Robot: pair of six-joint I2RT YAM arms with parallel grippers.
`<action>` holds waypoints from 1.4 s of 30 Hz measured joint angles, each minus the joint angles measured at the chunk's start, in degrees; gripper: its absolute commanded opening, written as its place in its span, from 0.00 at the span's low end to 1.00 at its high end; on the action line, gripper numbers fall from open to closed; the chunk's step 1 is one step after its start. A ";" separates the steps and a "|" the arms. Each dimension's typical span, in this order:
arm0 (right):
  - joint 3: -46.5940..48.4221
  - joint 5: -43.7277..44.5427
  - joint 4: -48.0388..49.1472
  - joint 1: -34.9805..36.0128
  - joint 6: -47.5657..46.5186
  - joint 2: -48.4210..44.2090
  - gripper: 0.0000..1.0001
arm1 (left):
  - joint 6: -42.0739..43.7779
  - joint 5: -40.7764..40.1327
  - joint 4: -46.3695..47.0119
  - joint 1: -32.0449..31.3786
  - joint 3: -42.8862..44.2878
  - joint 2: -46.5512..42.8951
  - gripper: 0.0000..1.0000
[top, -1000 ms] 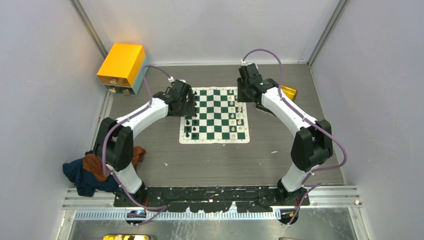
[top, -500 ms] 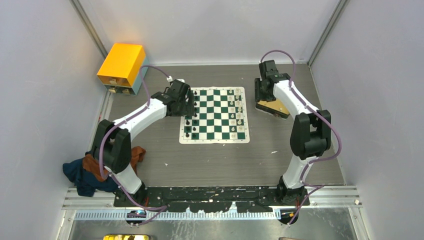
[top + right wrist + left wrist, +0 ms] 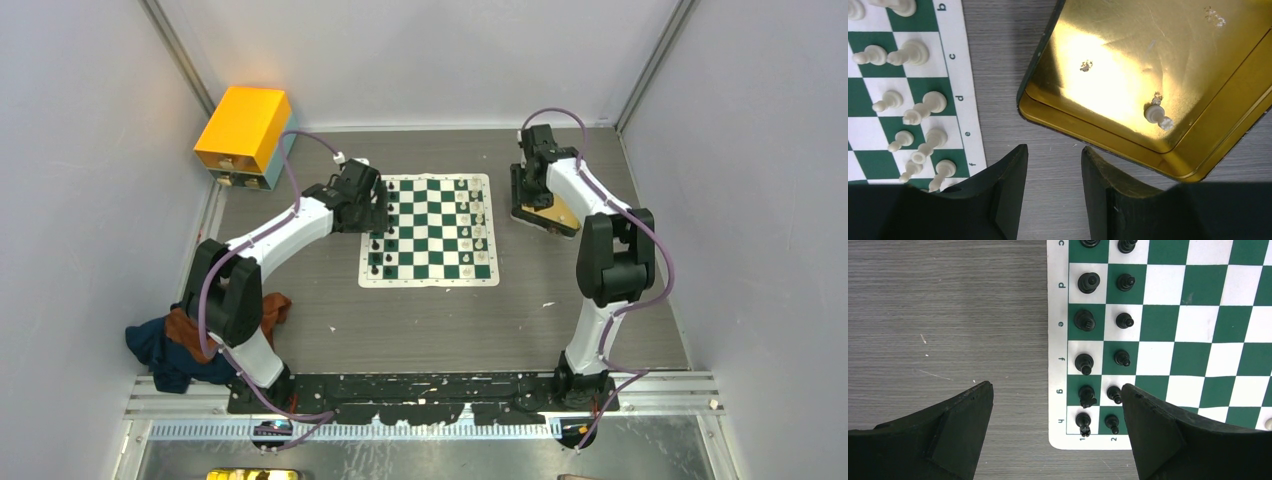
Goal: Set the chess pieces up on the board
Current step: Adjust the storage box at the center of the board.
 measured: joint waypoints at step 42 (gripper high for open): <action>15.28 0.87 -0.33 -2.89 5.11 14.51 0.35 | 0.85 -0.04 -0.20 0.42 0.00 0.76 0.99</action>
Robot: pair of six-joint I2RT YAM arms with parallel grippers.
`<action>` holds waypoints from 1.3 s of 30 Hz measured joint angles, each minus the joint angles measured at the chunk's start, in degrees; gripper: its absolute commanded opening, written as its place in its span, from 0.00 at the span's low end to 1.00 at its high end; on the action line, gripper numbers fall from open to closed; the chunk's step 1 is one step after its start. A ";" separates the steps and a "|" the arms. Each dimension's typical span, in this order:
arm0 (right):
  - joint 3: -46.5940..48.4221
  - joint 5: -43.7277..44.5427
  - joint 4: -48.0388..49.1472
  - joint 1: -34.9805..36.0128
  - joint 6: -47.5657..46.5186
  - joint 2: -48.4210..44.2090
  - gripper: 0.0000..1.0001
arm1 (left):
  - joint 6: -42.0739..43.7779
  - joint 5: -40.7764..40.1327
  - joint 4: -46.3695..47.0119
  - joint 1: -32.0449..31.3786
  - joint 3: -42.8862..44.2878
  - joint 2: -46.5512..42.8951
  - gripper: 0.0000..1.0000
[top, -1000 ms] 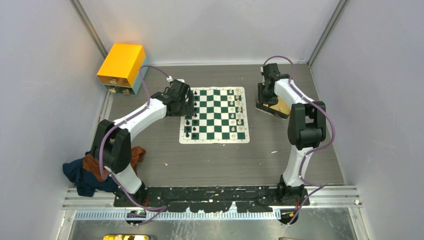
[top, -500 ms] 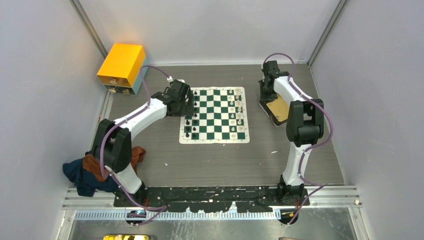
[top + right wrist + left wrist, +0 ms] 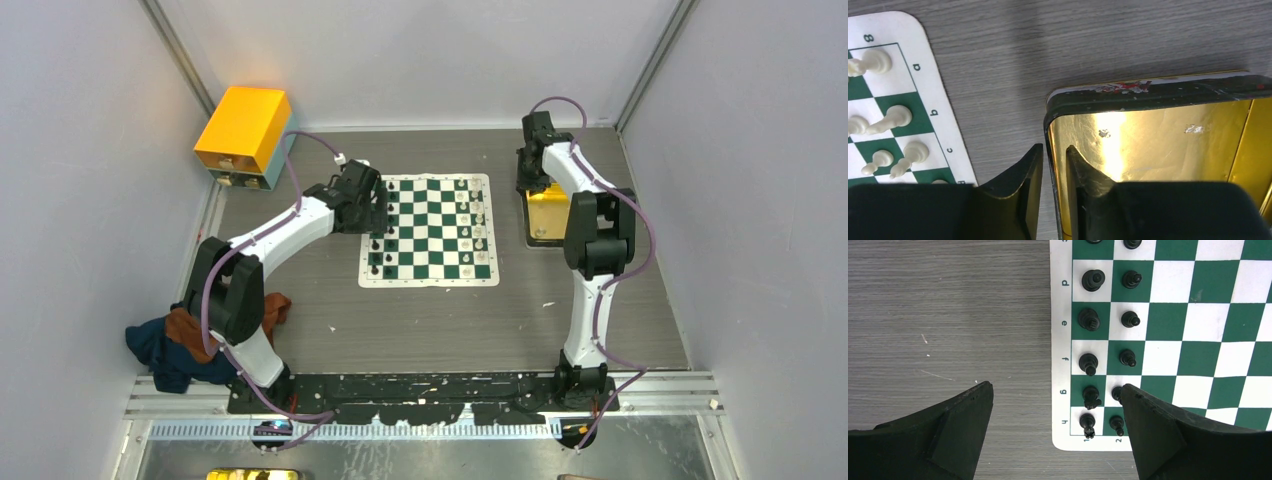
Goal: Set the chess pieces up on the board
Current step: Adjust the storage box at the center of the board, then pick up the chess piece from the storage box.
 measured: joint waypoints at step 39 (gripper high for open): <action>-20.52 2.75 -2.54 -0.92 7.91 -18.95 0.46 | 0.20 0.04 -0.11 0.00 0.00 0.81 0.99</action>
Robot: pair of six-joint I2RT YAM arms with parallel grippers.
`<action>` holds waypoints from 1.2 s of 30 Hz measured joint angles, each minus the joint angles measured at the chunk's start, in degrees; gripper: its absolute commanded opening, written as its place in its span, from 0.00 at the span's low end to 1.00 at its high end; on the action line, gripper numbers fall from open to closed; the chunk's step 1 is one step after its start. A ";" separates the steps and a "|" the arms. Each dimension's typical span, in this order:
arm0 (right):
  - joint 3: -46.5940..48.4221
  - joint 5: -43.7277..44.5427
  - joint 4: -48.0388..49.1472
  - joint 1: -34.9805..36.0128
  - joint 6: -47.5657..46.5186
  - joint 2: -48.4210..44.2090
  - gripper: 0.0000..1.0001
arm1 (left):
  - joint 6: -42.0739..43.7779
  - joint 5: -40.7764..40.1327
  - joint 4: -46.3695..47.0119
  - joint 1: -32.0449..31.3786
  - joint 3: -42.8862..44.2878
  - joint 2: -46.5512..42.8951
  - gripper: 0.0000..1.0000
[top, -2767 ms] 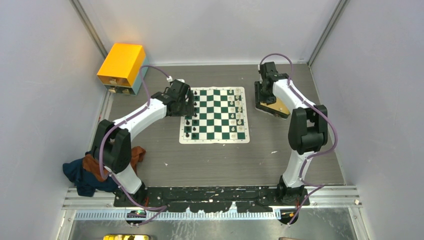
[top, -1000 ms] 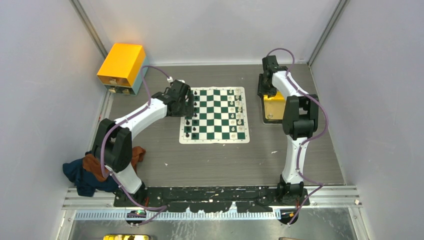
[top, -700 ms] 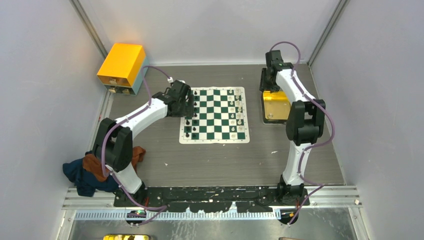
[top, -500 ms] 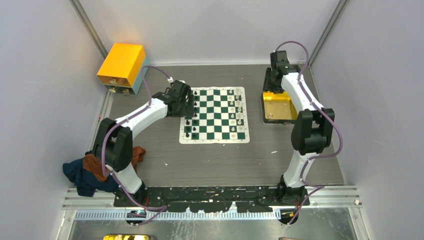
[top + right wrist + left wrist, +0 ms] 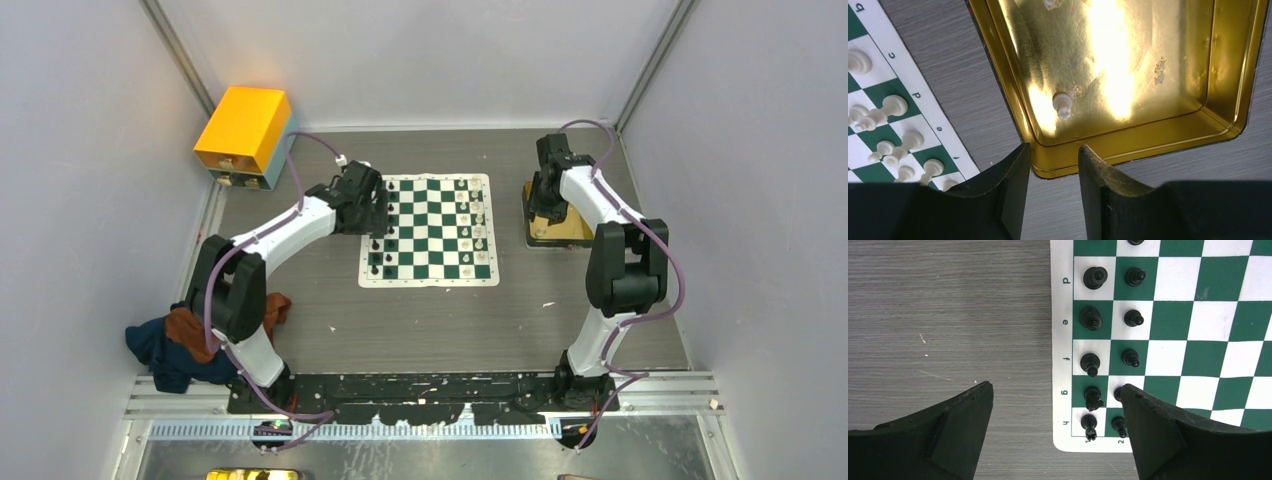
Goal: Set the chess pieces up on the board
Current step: Pick up the chess piece from the storage box.
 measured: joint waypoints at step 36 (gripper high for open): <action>-4.15 -1.29 6.27 -2.47 2.58 4.59 0.30 | 0.02 0.00 0.02 0.00 0.00 1.44 0.99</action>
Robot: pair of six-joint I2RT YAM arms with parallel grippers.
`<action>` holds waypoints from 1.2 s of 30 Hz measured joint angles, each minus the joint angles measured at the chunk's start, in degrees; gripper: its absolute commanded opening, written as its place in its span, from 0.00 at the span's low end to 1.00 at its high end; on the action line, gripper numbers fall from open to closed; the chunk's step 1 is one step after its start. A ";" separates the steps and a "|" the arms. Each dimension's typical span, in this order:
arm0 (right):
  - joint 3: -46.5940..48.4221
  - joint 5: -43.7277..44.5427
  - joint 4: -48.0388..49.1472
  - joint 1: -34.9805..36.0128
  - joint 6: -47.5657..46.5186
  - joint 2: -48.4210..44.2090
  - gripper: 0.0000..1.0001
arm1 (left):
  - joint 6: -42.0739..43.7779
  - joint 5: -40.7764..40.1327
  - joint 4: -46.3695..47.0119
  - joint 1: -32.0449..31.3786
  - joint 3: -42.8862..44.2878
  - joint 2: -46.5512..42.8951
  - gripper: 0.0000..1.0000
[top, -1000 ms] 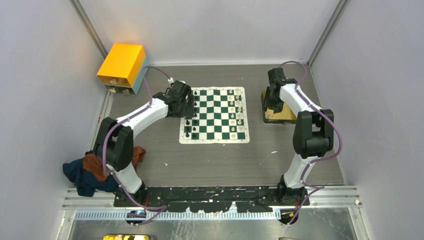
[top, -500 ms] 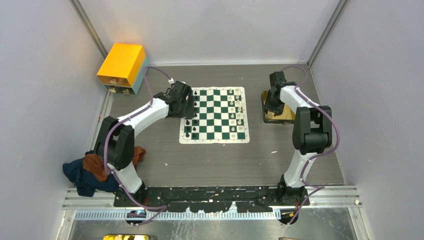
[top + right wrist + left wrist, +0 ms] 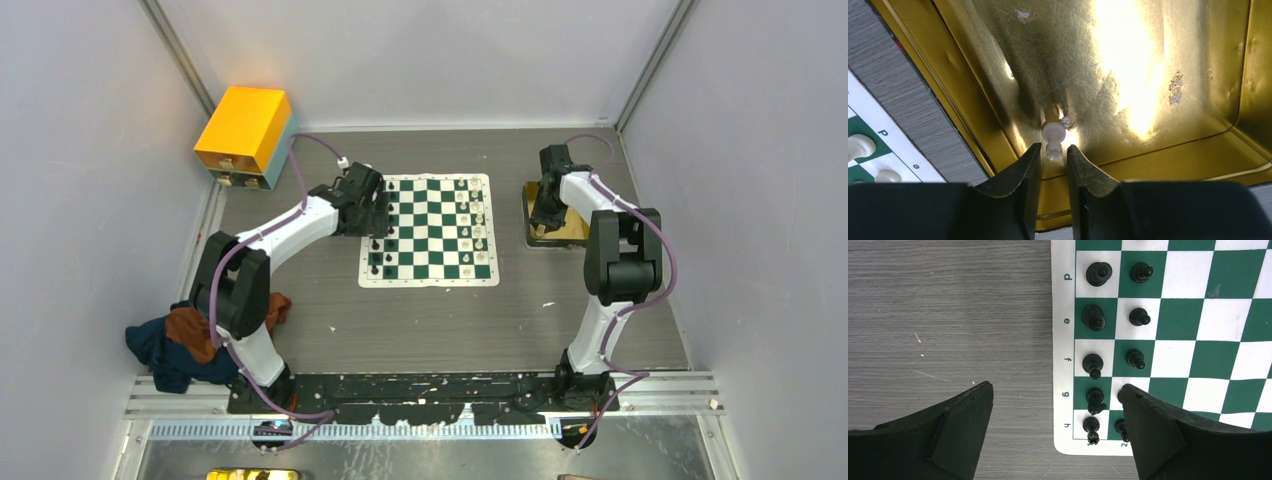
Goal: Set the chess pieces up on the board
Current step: Pick up the chess piece from the storage box.
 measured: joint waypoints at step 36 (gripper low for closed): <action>7.39 1.90 -6.88 7.39 -0.57 -10.16 0.01 | -0.31 -0.02 -0.02 0.00 0.42 0.42 0.99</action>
